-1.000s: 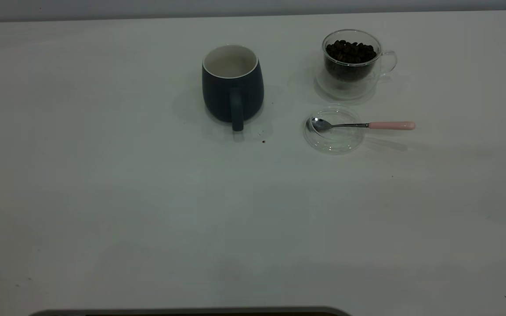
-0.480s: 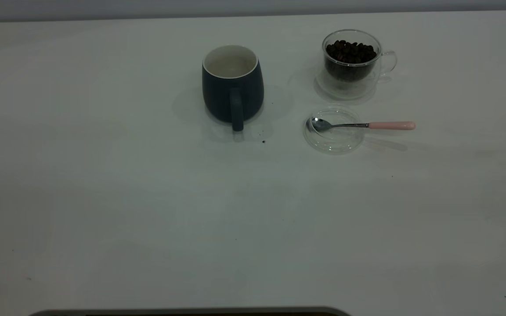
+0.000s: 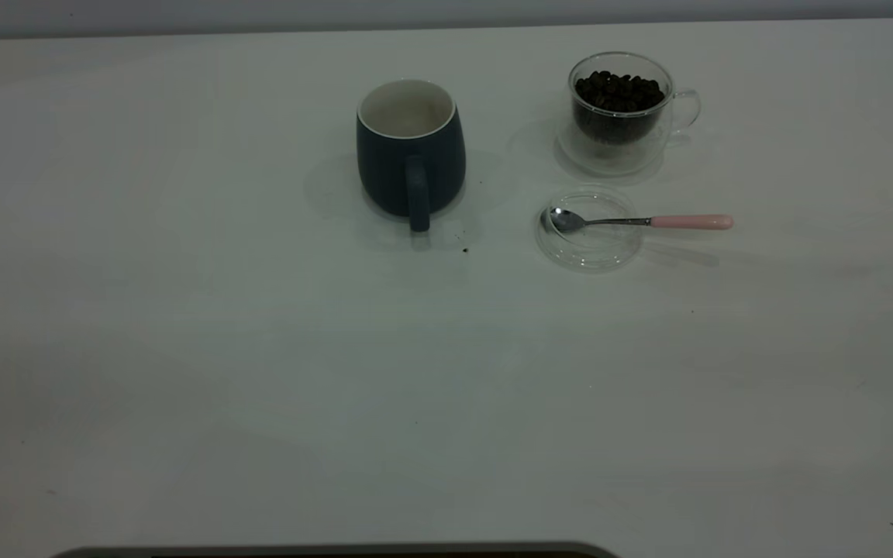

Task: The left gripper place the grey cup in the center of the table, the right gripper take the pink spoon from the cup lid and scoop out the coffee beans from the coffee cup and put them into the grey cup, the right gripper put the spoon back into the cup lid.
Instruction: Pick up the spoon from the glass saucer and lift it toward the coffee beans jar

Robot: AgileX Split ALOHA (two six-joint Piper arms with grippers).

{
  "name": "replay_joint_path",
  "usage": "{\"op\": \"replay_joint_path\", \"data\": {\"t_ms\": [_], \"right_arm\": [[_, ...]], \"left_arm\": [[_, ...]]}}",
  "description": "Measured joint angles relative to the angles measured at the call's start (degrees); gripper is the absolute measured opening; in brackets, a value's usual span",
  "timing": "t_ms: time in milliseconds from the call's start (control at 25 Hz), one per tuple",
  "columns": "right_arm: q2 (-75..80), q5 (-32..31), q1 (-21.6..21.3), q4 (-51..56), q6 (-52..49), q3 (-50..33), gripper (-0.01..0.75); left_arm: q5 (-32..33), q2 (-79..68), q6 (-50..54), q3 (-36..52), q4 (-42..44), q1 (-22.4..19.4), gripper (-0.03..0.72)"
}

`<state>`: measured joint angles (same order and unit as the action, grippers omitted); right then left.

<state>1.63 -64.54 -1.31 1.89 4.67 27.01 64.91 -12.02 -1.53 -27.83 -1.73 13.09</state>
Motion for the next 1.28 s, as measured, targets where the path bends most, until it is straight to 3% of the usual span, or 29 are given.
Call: {"op": "replay_joint_path", "data": {"t_ms": [440,640,800,1280], "right_arm": [[0.00,0.00,0.00,0.00,0.00,0.00,0.524],[0.00,0.00,0.00,0.00,0.00,0.00,0.524],[0.00,0.00,0.00,0.00,0.00,0.00,0.524],[0.00,0.00,0.00,0.00,0.00,0.00,0.524]], "left_arm": [[-0.37,0.75,-0.15,0.00,0.00,-0.78,0.565],[-0.43,6.13,-0.15,0.00,-0.12,-9.83,0.565],[-0.38,11.99,-0.15,0.00,-0.12,-13.87,0.565],[-0.03,13.05,-0.15,0.00,-0.07,-14.39,0.565]]}}
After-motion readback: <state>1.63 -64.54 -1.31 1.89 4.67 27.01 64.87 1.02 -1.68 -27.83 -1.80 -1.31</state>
